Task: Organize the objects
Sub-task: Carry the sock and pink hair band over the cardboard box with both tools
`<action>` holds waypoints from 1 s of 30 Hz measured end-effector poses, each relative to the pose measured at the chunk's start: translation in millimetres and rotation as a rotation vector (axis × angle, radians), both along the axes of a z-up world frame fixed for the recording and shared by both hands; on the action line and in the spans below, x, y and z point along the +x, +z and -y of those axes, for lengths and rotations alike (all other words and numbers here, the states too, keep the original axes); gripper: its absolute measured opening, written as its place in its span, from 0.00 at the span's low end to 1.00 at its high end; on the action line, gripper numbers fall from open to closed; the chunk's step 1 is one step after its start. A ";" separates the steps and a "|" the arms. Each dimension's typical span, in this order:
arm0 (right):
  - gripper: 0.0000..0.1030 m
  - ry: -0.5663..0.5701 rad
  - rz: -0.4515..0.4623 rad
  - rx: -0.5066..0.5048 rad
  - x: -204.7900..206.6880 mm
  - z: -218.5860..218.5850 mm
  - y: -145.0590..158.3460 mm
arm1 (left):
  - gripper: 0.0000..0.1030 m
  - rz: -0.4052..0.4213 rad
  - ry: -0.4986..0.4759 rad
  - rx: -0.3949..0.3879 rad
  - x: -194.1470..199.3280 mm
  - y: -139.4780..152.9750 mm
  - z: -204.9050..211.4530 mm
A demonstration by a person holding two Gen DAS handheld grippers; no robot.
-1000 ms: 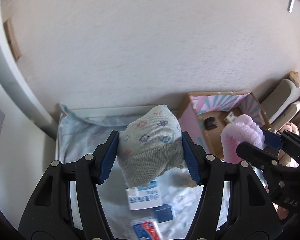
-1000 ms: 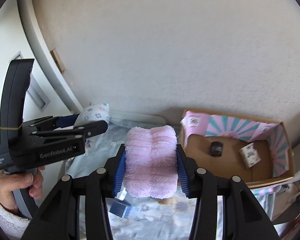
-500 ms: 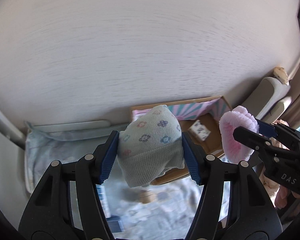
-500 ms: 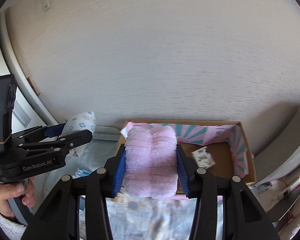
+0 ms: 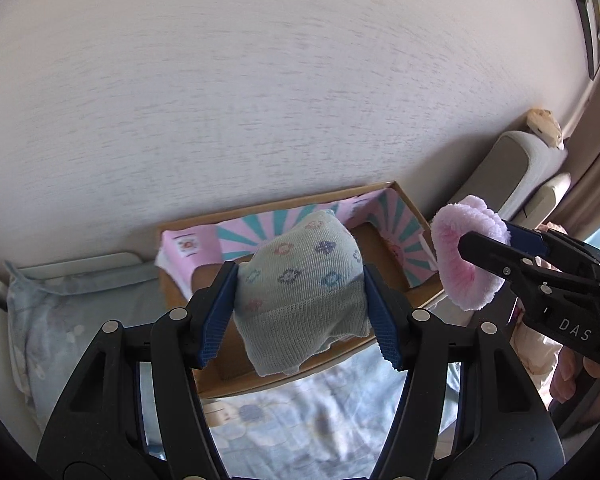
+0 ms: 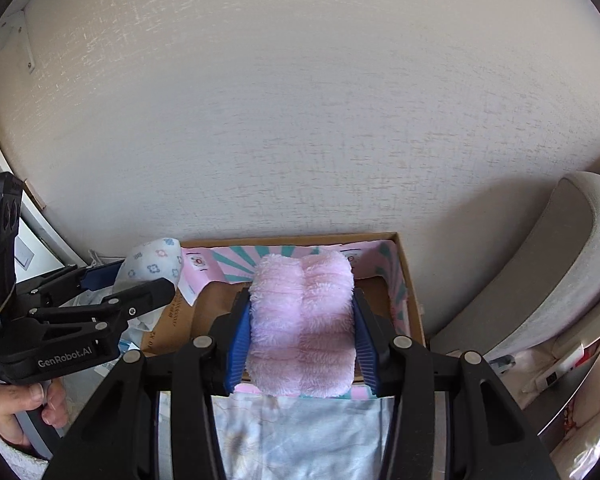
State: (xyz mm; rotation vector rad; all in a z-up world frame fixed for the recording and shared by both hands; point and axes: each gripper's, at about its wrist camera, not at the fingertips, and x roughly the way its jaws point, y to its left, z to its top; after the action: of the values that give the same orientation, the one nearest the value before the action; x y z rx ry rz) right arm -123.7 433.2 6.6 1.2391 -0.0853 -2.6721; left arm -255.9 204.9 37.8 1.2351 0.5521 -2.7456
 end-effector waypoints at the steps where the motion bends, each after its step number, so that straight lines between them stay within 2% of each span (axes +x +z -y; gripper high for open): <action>1: 0.42 0.001 0.002 -0.002 -1.4 -3.4 -1.3 | 0.57 0.002 0.001 -0.002 -2.4 -0.6 -2.5; 13: 0.42 0.040 0.047 0.015 -25.4 -19.8 -19.5 | 0.57 0.064 0.019 0.014 -36.6 -28.1 -22.3; 14: 0.41 0.046 0.054 0.020 -29.0 -19.5 -22.7 | 0.57 0.059 0.193 0.046 -39.1 -31.4 -22.1; 30: 0.41 0.094 0.169 0.032 -89.5 -28.4 -78.9 | 0.57 0.197 0.186 0.078 -80.7 -102.6 -17.5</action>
State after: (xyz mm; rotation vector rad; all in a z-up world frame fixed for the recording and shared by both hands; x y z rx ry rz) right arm -213.1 461.6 -72.3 1.4399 -0.0079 -2.4947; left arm -336.5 222.4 -64.7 1.3760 0.7192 -2.4386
